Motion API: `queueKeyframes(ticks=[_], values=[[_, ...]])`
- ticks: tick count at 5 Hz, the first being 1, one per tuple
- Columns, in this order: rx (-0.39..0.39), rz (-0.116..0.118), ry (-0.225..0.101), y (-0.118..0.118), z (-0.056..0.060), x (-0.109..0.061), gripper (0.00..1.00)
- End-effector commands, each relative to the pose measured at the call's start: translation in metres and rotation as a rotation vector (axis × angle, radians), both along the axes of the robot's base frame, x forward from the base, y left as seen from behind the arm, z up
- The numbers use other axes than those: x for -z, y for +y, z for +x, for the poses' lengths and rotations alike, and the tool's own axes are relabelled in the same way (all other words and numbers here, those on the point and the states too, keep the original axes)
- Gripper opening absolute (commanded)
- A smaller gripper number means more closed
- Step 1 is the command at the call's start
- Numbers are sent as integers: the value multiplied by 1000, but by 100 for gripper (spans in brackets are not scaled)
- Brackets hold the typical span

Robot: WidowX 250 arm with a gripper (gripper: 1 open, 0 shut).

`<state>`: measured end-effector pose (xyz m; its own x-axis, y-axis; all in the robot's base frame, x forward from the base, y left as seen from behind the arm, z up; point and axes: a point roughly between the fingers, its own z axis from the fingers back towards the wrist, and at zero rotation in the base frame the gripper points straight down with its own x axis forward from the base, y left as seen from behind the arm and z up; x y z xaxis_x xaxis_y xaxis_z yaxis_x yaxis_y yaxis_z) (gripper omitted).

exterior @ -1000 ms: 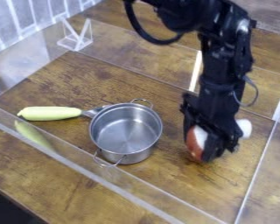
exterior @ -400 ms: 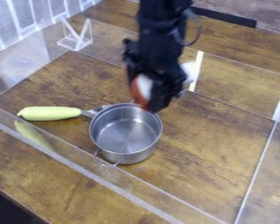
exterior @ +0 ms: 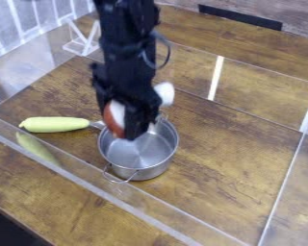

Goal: Put the mushroom in the silver pot

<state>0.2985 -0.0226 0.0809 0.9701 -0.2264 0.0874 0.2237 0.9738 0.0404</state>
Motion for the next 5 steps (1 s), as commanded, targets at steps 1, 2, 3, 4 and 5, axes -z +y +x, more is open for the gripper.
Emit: queueKeyframes(ticks=[1, 2, 3, 4, 5], values=[[-19, -14, -66, 5, 4, 1, 0], [-25, -28, -64, 4, 7, 11, 0], [-30, -39, -63, 5, 12, 20, 0], [-46, -51, -70, 6, 15, 22, 100], [-60, -64, -73, 8, 19, 23, 100]])
